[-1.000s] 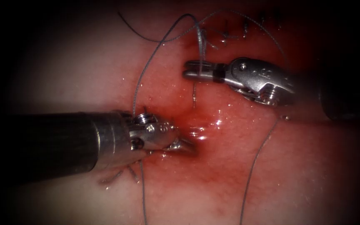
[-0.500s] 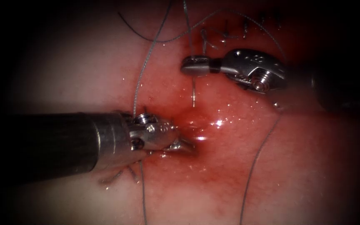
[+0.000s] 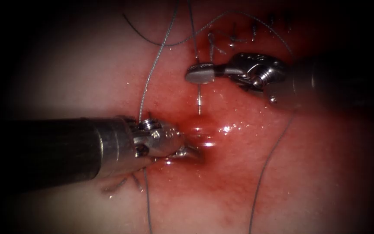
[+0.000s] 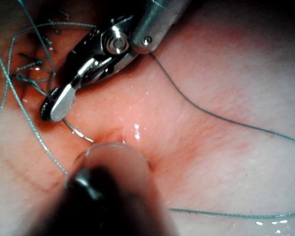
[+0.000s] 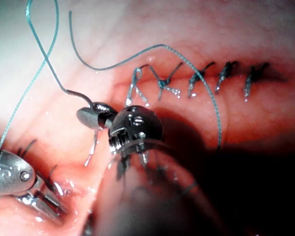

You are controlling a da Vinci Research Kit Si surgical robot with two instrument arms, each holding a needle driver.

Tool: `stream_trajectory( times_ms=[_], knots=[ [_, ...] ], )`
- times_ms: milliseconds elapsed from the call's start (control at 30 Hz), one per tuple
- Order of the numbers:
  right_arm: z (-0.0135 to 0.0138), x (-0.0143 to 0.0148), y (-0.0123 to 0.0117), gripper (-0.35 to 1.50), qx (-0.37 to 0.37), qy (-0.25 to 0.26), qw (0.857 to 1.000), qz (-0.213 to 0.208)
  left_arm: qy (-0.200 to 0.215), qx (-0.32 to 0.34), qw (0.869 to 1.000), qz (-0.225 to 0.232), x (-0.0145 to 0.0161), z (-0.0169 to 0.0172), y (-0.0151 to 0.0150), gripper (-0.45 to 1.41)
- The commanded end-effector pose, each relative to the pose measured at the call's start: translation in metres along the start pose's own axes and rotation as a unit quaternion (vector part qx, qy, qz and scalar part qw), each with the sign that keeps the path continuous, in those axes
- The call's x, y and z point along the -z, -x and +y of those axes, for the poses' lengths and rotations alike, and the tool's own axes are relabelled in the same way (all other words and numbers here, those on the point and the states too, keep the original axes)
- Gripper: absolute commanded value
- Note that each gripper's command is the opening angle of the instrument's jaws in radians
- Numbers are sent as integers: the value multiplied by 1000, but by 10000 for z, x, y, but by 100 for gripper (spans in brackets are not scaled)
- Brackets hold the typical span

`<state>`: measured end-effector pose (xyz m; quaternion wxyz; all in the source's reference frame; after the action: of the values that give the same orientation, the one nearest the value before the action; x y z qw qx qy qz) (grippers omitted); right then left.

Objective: Wound Closure

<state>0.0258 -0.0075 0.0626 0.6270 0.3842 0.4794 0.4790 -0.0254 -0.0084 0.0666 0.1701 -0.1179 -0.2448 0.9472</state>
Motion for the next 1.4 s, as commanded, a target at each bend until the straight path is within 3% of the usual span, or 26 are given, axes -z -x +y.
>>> stream_trajectory(
  times_ms=[33,367,667,967,1400],
  knots=[
    [1,-8,-9,-35,-2,-1,1000,2,0,-1,1000,0,-7,0,-4,29],
    [10,-20,-39,-35,-5,-4,1000,11,4,-2,1000,-4,-7,3,-2,31],
    [14,-34,-34,-35,-108,-24,994,-20,6,-2,1000,-5,-7,4,-1,31],
    [5,-34,8,-35,-222,-35,970,-93,10,-4,1000,-5,-6,3,0,32],
    [-32,-23,51,-35,-226,-105,960,-130,14,-7,1000,-4,-4,2,4,36]
  ],
)
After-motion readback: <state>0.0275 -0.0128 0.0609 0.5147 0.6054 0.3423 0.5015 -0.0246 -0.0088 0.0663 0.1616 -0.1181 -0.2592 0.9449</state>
